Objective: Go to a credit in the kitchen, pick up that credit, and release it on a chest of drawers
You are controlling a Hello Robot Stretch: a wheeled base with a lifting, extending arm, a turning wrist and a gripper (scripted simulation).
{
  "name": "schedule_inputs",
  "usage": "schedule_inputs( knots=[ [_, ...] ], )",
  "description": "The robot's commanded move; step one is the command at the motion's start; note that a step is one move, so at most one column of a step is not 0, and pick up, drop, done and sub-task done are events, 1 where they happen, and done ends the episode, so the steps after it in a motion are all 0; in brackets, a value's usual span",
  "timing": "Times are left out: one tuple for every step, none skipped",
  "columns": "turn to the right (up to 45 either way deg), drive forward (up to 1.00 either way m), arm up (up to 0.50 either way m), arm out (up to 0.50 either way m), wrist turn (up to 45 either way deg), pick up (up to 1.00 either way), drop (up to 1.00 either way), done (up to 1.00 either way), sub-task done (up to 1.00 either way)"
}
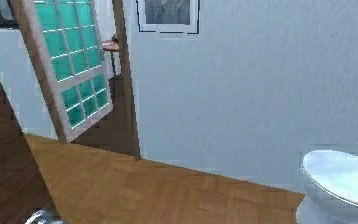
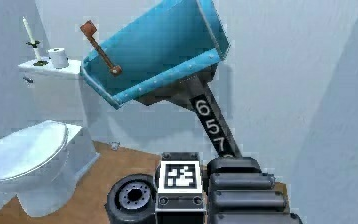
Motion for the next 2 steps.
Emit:
schedule_inputs(
  knots=[
    [0.0, 0.70, 0.00, 0.00, 0.0, 0.00, 0.00, 0.00, 0.00],
    [-45.0, 0.00, 0.00, 0.00, 0.0, 0.00, 0.00, 0.00, 0.00]
  ],
)
